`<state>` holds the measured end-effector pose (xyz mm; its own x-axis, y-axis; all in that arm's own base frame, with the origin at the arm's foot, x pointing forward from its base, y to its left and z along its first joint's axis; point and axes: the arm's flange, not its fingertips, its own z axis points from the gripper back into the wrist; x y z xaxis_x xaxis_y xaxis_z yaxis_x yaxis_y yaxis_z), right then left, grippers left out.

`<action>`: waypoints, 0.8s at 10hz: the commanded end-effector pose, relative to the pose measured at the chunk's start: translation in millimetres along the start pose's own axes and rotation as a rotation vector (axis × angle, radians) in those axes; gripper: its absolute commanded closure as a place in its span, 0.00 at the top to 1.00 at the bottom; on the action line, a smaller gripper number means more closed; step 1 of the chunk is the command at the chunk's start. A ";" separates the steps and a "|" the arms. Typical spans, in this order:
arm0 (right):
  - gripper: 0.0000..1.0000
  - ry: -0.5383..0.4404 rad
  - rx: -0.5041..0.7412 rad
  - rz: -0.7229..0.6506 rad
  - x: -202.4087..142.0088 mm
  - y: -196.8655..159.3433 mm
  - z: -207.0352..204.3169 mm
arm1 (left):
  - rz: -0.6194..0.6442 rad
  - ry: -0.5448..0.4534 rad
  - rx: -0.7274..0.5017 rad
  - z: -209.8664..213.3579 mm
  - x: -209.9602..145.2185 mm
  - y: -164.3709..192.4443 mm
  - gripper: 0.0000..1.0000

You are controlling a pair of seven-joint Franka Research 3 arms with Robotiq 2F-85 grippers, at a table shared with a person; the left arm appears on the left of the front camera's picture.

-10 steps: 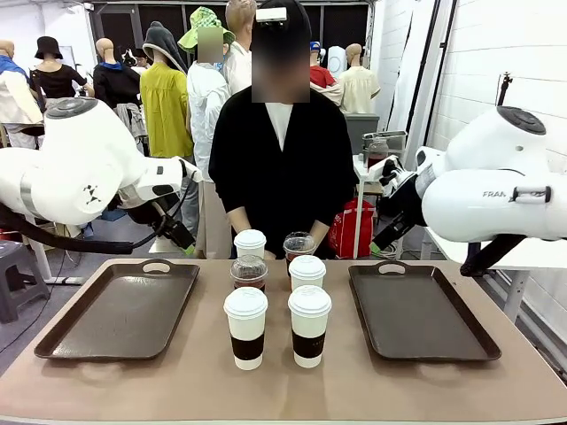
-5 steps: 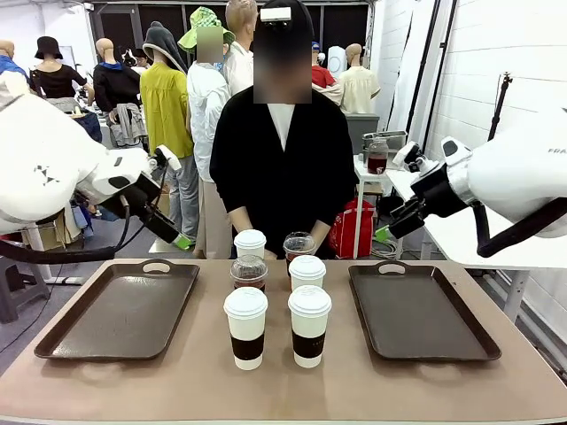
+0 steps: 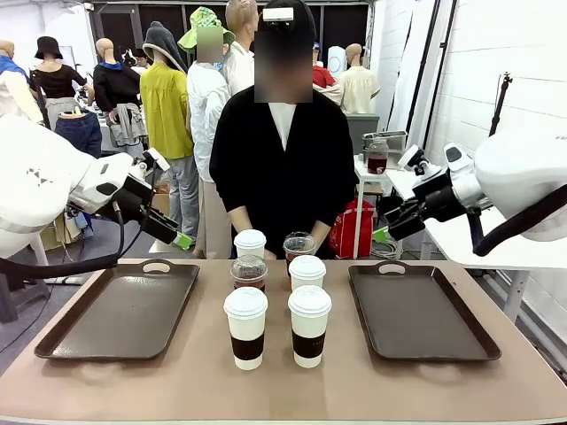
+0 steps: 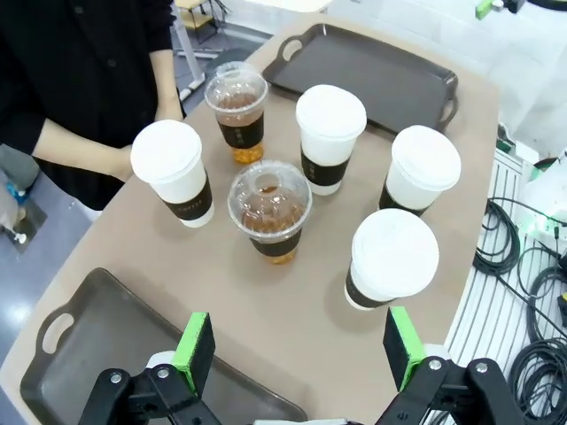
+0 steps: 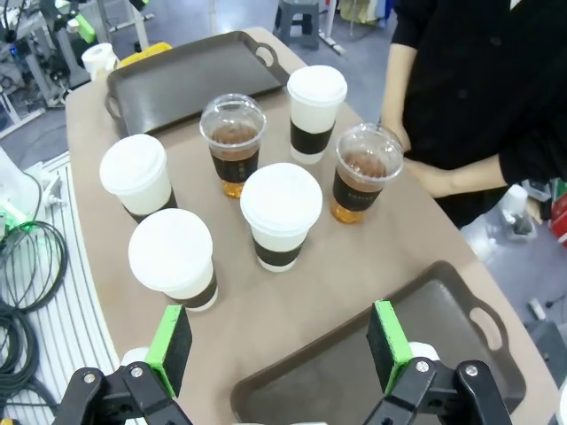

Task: Distribute the coffee onto the tray.
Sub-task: Pick up one iced Americano and place it on the right Handle tray.

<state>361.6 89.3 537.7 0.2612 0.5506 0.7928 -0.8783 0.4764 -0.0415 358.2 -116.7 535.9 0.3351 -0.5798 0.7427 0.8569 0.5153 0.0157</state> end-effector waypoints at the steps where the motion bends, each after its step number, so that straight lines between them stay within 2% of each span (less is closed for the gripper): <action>1: 1.00 0.030 -0.036 -0.030 -0.7 -3.2 -6.4 | -0.007 0.017 -0.014 1.8 -0.9 -0.2 1.00; 2: 1.00 0.000 0.000 0.000 0.0 0.0 0.0 | -0.007 0.017 -0.014 1.8 -0.9 -0.2 1.00; 8: 1.00 0.000 0.000 0.000 0.0 0.0 0.0 | -0.007 0.017 -0.014 1.8 -0.9 -0.2 1.00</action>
<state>359.4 90.4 538.8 0.2794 0.5508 0.7865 -0.8666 0.4973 -0.0405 356.6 -117.5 535.1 0.3411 -0.5922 0.7301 0.8586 0.5125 0.0146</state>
